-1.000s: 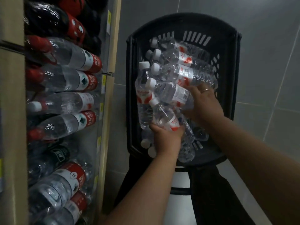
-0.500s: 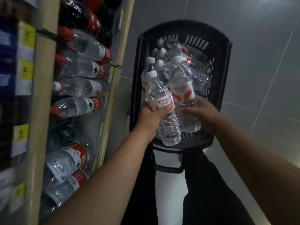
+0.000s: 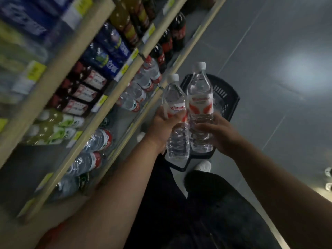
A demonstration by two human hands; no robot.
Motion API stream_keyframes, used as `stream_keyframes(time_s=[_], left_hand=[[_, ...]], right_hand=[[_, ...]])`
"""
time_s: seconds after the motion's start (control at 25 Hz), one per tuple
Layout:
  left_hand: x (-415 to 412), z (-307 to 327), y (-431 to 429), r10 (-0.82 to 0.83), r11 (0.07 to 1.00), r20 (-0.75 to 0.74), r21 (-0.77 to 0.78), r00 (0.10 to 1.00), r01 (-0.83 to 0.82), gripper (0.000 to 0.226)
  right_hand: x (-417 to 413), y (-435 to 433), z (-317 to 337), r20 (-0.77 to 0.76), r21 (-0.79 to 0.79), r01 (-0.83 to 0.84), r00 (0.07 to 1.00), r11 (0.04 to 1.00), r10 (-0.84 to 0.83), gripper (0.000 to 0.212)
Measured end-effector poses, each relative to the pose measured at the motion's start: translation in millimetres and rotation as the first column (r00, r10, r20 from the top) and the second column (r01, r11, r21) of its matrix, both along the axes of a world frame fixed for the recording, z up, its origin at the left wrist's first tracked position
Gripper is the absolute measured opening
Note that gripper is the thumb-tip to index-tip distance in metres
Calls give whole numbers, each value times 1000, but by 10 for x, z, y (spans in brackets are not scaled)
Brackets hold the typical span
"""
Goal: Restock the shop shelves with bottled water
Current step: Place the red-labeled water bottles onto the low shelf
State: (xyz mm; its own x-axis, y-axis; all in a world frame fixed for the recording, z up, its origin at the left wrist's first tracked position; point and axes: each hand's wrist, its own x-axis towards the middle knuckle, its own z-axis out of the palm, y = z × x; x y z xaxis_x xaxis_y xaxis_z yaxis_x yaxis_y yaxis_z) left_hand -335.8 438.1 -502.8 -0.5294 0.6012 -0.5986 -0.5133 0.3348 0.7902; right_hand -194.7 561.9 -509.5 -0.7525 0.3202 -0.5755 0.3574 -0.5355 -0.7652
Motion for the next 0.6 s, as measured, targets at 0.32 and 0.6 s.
stream_keyframes(time_s=[0.32, 0.6], left_hand=[[116, 1289, -1101, 262, 963, -79, 93, 962, -255, 56], [159, 1541, -2573, 518, 849, 113, 54, 848, -526, 29]], right_hand=[[-179, -870, 1205, -47, 187, -252, 963, 949, 265, 69], [-374, -2189, 1448, -52, 325, -339, 926, 883, 374, 67]])
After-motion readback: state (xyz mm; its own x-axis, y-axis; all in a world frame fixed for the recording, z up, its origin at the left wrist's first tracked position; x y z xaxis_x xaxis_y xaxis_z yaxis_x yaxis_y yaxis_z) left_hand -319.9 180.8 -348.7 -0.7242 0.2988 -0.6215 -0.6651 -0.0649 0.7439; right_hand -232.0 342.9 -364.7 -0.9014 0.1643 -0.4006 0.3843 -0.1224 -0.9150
